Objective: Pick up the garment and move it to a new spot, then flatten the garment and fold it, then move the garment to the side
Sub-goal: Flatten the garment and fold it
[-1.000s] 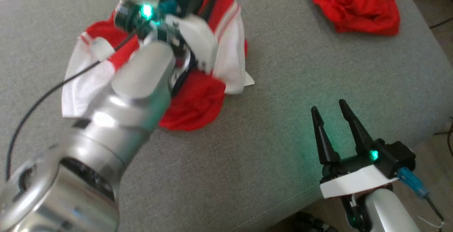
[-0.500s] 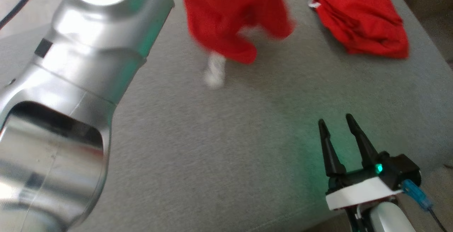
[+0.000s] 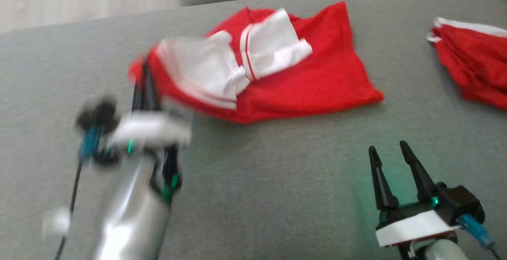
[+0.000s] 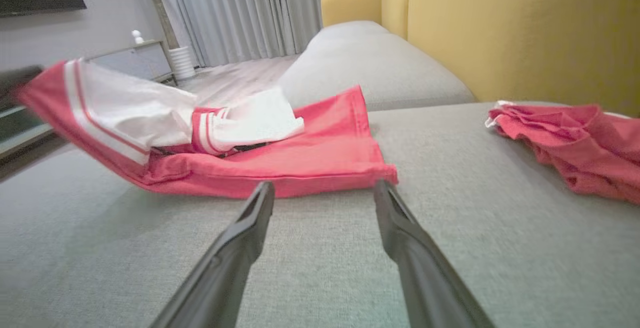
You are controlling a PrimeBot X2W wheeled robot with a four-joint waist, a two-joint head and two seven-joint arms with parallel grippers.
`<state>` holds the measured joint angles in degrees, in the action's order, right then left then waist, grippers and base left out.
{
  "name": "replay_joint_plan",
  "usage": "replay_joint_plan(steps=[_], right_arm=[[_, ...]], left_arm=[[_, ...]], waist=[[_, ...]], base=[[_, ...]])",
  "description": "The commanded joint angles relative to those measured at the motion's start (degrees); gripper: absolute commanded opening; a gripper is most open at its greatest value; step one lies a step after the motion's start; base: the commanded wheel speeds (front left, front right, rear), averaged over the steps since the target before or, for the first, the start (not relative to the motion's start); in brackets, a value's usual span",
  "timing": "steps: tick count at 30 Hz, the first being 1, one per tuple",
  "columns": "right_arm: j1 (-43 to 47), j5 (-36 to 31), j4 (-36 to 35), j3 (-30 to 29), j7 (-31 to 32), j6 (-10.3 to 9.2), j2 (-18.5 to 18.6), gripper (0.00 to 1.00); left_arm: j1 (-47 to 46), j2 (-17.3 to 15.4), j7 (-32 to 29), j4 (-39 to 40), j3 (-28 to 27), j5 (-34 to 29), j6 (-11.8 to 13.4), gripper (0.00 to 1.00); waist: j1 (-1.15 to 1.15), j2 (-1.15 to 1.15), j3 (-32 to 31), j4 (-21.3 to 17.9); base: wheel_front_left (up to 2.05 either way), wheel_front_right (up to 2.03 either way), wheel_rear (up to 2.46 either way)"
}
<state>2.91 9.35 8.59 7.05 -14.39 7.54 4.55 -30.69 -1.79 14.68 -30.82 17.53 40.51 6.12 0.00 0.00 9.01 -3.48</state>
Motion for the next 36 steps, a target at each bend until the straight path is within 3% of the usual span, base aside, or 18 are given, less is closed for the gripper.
replay_joint_plan(steps=[1, 9, 10, 11, 12, 18, 23, 29, 36], right_arm=[[-0.27, -0.63, -1.85, 0.70, -0.61, -0.05, 1.26, 1.00], [2.15, -1.02, -1.52, 0.34, -0.61, -0.05, 1.94, 1.00], [2.51, -1.03, -1.42, 0.46, -0.61, -0.05, 1.88, 1.00], [2.89, -1.04, -1.33, 0.57, -0.61, -0.05, 1.81, 1.00], [3.31, -1.05, -1.25, 0.73, -0.61, -0.05, 1.74, 1.00], [5.15, -1.01, -1.23, 1.57, -0.61, -0.05, 1.84, 1.00], [5.49, -1.00, -1.57, 2.13, -0.61, -0.05, 2.29, 1.00], [4.53, -0.93, -1.80, 2.66, -0.61, -0.05, 3.70, 1.00], [1.68, -0.54, -2.08, 3.93, -0.61, -0.05, 5.33, 1.00]], left_arm=[[1.05, -1.11, 0.31, 4.28, -3.43, 0.11, 0.31, 0.00], [22.12, -1.10, 0.31, 11.69, -6.55, 7.51, -2.47, 0.00], [23.83, -1.10, 0.31, 11.90, -6.00, 7.58, -2.69, 0.16], [25.38, -1.10, 0.31, 12.29, -5.70, 7.05, -2.60, 0.49], [26.87, -1.10, 0.31, 12.90, -5.52, 6.33, -2.40, 1.00], [32.87, -1.10, 0.31, 18.85, -6.21, -6.38, 0.00, 1.00], [31.95, -2.64, 0.31, 21.33, -5.60, -16.23, -0.57, 1.00], [20.95, -7.10, -3.45, 16.29, -0.19, -23.84, -3.89, 1.00], [5.63, -9.13, -11.15, 5.87, 3.78, -28.56, -6.64, 1.00]], waist=[[0.00, 0.00, -0.80, 3.12], [0.00, 0.00, -3.84, 7.68], [0.00, 0.00, -4.41, 7.90], [0.00, 0.00, -5.16, 8.12], [0.00, 0.00, -5.76, 8.21], [0.00, 0.00, -8.05, 7.88], [0.00, 0.00, -7.73, 7.28], [0.00, 0.00, -4.39, 6.57], [0.00, 0.00, 0.40, 4.86]], base=[[0.00, 0.00, 0.00], [0.00, 0.00, 0.00], [0.00, 0.00, 0.00], [0.00, 0.00, 0.00], [0.00, 0.00, 0.00], [0.00, 0.00, 0.00], [0.00, 0.00, 0.00], [0.00, 0.00, 0.00], [0.00, 0.00, 0.00]])
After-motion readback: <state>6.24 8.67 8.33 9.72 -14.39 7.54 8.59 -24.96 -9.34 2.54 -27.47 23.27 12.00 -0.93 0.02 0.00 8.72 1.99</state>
